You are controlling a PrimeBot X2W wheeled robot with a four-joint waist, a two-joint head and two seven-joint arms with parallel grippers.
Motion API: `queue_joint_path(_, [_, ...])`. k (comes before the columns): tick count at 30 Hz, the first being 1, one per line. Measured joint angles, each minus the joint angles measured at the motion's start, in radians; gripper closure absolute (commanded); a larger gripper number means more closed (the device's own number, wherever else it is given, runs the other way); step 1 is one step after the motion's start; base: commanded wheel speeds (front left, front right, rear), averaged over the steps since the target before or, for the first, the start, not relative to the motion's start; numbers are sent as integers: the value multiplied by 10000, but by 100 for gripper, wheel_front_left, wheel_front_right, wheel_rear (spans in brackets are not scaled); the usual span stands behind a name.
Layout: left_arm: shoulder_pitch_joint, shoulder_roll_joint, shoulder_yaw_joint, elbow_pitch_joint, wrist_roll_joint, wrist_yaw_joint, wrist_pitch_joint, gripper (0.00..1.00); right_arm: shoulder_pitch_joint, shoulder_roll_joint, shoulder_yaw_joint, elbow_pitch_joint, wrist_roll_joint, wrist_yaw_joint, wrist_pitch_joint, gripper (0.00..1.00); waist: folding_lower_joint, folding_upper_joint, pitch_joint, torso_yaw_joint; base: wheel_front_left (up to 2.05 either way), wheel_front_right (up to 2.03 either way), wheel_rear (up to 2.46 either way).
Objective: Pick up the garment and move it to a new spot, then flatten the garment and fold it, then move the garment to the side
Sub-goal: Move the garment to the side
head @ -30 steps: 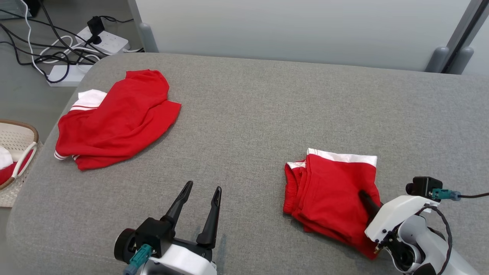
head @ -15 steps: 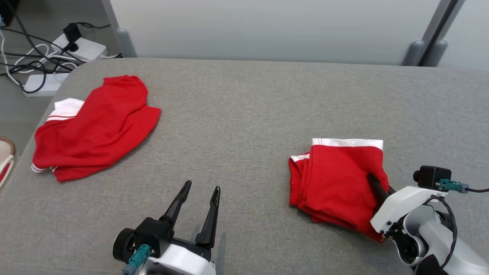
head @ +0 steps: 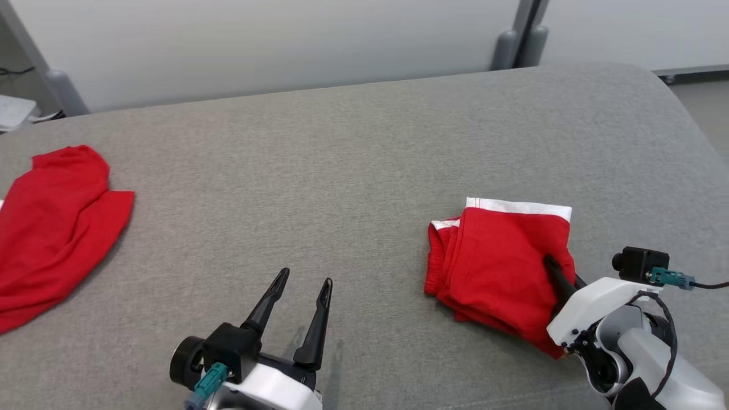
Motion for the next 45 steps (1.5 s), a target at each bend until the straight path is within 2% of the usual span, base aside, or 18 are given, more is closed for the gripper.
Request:
queue_joint_path(11, [-384,0,27,27,221,-115,0,0,-241,44,357,176,426,0,-213,100,0,0,420,-1501,0,0,0])
queue_joint_path(18, [-424,4,19,42,253,-138,0,0,-401,31,470,228,642,0,-305,100,0,0,803,-1860,0,0,0])
queue_joint_path(27, [-846,4,-36,36,416,-314,-2,0,-1733,-309,-642,38,1333,0,-403,100,0,1,1408,-1479,0,0,0])
queue_joint_path(34, [-1272,17,38,-23,575,-489,-2,0,-3367,-715,-1622,-75,1051,0,-481,100,0,0,2182,-1054,0,0,0])
queue_joint_path(45, [-2134,36,21,-25,834,-754,-4,0,-6181,-1267,-2548,1256,324,-2,-489,100,0,0,3563,-110,0,0,0])
